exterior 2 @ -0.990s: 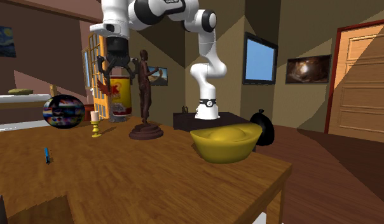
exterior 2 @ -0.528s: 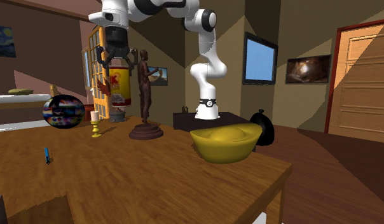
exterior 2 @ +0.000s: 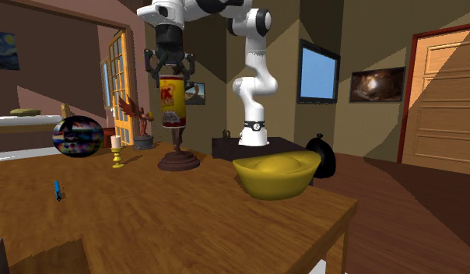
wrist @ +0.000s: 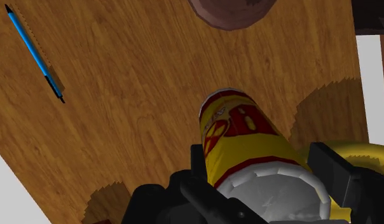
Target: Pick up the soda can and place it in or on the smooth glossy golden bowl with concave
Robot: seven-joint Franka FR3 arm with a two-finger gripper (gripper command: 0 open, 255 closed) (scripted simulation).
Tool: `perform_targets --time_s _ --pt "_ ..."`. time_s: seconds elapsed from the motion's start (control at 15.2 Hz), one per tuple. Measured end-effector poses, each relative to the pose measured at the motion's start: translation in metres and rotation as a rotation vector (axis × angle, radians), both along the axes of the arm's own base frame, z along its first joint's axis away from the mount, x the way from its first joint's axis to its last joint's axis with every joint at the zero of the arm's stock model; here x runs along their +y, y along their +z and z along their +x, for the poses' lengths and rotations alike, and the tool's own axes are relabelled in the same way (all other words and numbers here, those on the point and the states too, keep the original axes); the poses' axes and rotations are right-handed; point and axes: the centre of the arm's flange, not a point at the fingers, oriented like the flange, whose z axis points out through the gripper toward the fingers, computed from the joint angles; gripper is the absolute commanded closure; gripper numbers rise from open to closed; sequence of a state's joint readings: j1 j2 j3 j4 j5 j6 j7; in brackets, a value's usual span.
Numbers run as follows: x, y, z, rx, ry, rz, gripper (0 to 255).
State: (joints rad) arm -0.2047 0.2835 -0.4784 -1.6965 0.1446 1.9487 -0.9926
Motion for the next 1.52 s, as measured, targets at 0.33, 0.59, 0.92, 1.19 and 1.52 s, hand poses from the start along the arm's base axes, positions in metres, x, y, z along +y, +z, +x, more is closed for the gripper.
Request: perform_targets --time_s 0.33,0.59,0.92,1.19,1.52 --pt "0.068 0.009 0.020 0.000 0.001 0.000 255" --pt "0.112 0.013 0.034 0.000 0.000 0.000 255" --pt "0.174 0.021 0.057 0.000 0.000 0.000 255" --pt "0.228 0.027 0.075 0.001 0.001 0.000 255" --pt "0.292 0.035 0.095 0.000 0.001 -0.001 255"
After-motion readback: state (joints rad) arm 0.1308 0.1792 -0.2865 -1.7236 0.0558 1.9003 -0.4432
